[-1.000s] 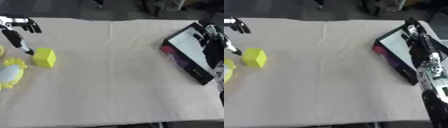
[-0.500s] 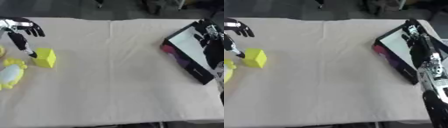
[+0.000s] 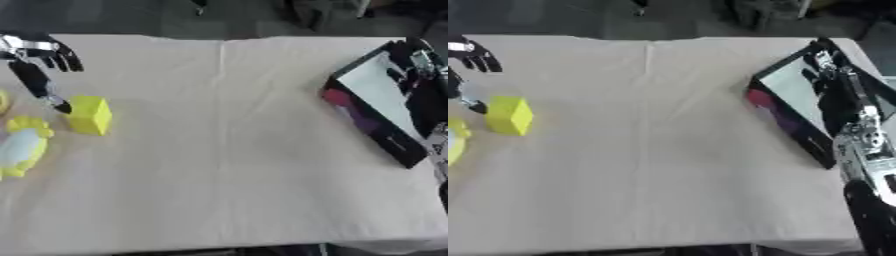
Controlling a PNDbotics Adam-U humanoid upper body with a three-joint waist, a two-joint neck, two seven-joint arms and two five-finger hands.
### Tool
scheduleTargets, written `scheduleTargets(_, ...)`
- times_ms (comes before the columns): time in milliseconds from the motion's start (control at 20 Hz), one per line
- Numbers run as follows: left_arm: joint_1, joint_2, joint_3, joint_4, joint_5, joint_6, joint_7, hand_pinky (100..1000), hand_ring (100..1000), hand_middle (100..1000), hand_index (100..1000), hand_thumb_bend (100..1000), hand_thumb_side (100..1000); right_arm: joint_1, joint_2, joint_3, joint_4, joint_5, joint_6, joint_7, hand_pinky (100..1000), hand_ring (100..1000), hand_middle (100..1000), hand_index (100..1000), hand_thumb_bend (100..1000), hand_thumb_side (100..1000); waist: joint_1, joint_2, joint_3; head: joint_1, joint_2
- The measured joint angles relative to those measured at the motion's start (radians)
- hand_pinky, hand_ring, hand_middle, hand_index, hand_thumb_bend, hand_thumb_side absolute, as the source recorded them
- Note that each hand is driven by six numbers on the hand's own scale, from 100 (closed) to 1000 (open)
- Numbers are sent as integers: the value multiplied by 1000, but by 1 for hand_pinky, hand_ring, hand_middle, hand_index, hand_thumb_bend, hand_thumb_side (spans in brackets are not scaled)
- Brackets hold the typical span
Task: Pick up the objects with one hand, pass them to the other hand, and then place them into the box on the other side of the table.
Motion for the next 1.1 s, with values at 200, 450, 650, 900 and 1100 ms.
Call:
scheduleTargets(200, 5, -13, 0, 6, -11, -4, 4, 861, 817, 765, 797, 711, 100, 0, 5, 0, 0, 0, 1, 0, 1000, 1000, 1000, 1000, 100, 639, 0, 3, -2, 0, 0)
scheduleTargets(450, 10, -33, 0, 9, -34, -3, 3, 863, 826, 773, 800, 735, 100, 0, 7, 0, 0, 0, 2, 1, 1000, 1000, 1000, 1000, 100, 639, 0, 6, -3, 0, 0)
scheduleTargets(650, 12, -50, 0, 4, -71, -3, 3, 863, 836, 784, 807, 770, 100, 0, 14, 0, 1, 0, 6, 5, 1000, 1000, 1000, 1000, 100, 641, 0, 8, -6, 1, 0)
scheduleTargets(900, 19, -69, 0, -16, -147, -27, 27, 862, 844, 794, 810, 791, 100, 0, 14, 2, 1, 0, 10, 9, 1000, 1000, 1000, 1000, 100, 642, -3, 15, -9, 3, -1)
scheduleTargets(1100, 22, -81, 2, -16, -202, -51, 52, 861, 846, 797, 810, 782, 100, 0, 20, 6, 3, 1, 13, 12, 1000, 1000, 1000, 1000, 100, 645, -4, 22, -13, 6, -2)
